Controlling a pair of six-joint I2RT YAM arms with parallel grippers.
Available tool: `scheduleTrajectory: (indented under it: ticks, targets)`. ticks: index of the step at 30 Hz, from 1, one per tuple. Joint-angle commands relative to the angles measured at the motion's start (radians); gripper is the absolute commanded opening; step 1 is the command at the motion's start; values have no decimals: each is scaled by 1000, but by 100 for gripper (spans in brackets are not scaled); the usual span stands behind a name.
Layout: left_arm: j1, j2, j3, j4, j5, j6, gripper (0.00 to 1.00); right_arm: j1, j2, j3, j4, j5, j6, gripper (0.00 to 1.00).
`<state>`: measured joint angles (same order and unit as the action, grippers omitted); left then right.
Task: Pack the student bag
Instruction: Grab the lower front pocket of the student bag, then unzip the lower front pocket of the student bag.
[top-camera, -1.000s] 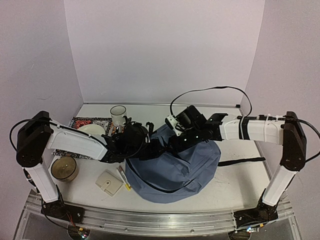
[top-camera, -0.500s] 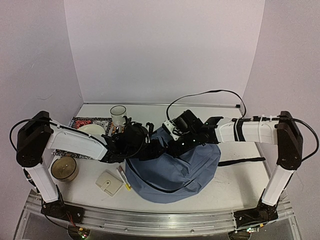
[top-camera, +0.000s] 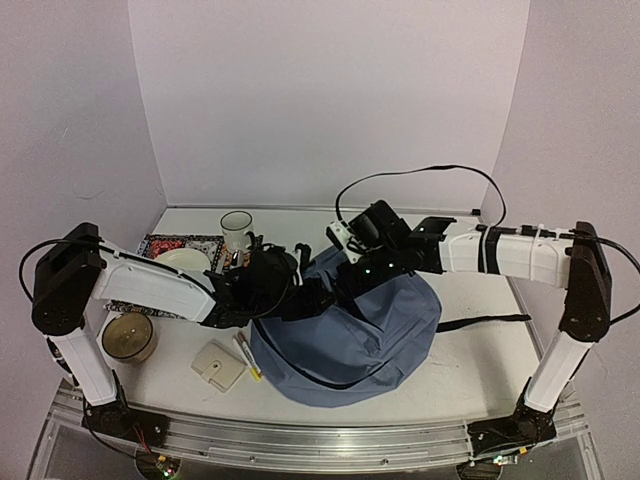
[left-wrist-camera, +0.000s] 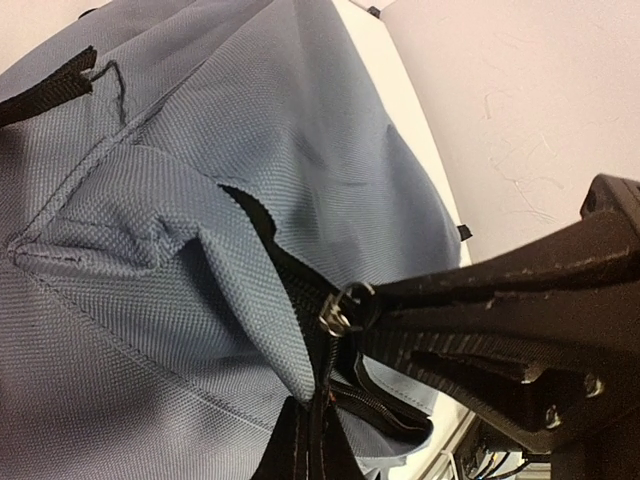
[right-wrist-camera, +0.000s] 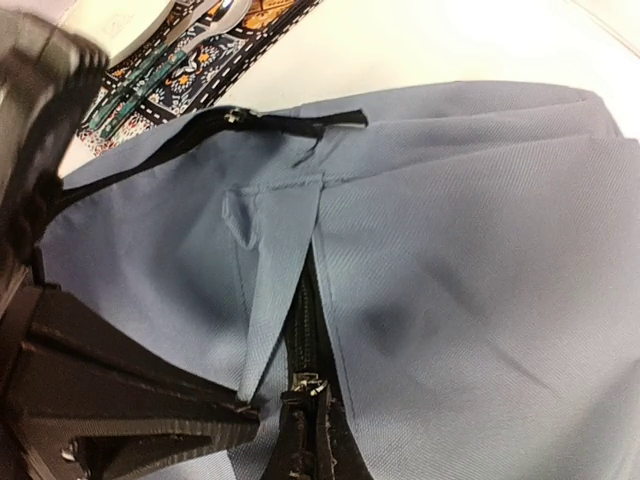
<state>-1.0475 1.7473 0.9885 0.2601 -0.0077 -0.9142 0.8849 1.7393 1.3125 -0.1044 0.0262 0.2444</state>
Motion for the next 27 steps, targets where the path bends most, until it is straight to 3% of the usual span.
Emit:
scheduleTrajectory:
  ticks: [1, 13, 17, 19, 23, 27]
  targets:
    - [-52, -10, 28, -28, 47, 26, 0, -25, 12, 116, 9, 81, -10, 0]
    - [-103, 16, 69, -29, 59, 61, 0, -94, 122, 296, 9, 61, -2, 0]
    - [-95, -12, 37, -35, -17, 62, 0, -104, 125, 294, 10, 23, -4, 1]
    - [-74, -23, 15, -39, -31, 34, 0, -104, 99, 261, 11, -6, -11, 7]
    - [-28, -14, -15, -44, -22, -14, 0, -104, 20, 142, 13, -19, -22, 27]
    - [-24, -5, -13, -45, -18, -16, 0, -102, -71, -3, 15, -16, -23, 40]
